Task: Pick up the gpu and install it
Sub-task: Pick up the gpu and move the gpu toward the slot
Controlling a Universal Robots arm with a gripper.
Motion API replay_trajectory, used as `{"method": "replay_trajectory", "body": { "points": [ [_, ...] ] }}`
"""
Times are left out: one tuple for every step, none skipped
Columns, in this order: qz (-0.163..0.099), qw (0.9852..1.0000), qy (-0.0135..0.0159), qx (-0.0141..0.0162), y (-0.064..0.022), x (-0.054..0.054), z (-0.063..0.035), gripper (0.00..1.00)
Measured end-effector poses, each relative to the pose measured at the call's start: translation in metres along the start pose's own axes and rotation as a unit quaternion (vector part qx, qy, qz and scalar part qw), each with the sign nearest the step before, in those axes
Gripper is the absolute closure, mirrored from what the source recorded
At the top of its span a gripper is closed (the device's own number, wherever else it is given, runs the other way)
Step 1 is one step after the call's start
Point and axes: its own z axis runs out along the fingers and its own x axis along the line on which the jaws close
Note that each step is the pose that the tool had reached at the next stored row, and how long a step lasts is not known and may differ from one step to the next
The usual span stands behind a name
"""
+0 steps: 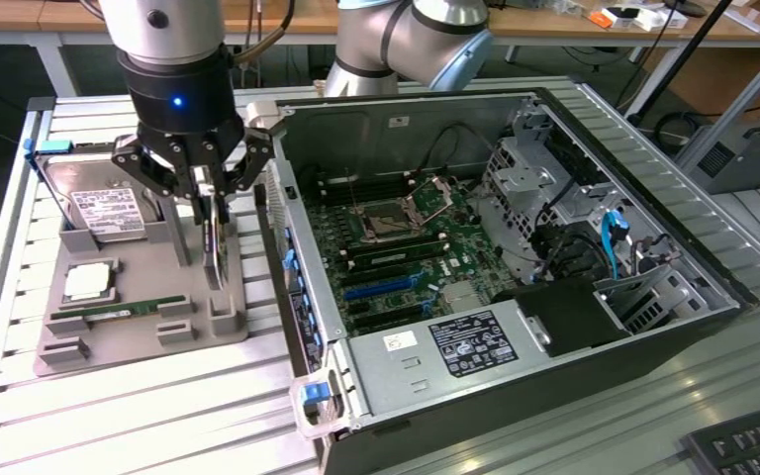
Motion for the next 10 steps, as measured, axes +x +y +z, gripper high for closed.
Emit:
{"method": "replay_trajectory", "body": {
  "points": [
    [0.0, 1.0, 0.0, 0.0, -0.0001, 0.0, -0.0003, 0.73],
    [0.0, 1.0, 0.0, 0.0, -0.0002, -0.0001, -0.0005, 0.73],
    [0.0, 1.0, 0.0, 0.0, -0.0003, 0.0, -0.0009, 0.73],
    [0.0, 1.0, 0.0, 0.0, -0.0003, 0.0, -0.0011, 0.73],
    [0.0, 1.0, 0.0, 0.0, -0.0004, -0.0001, -0.0013, 0.73],
    [0.0, 1.0, 0.0, 0.0, -0.0005, -0.0001, -0.0015, 0.73],
    [0.0, 1.0, 0.0, 0.0, -0.0005, -0.0001, -0.0018, 0.73],
    [0.0, 1.0, 0.0, 0.0, -0.0006, -0.0001, -0.0021, 0.73],
    [0.0, 1.0, 0.0, 0.0, -0.0007, -0.0001, -0.0024, 0.73],
    [0.0, 1.0, 0.0, 0.0, -0.0007, -0.0001, -0.0027, 0.73]
  ]
}}
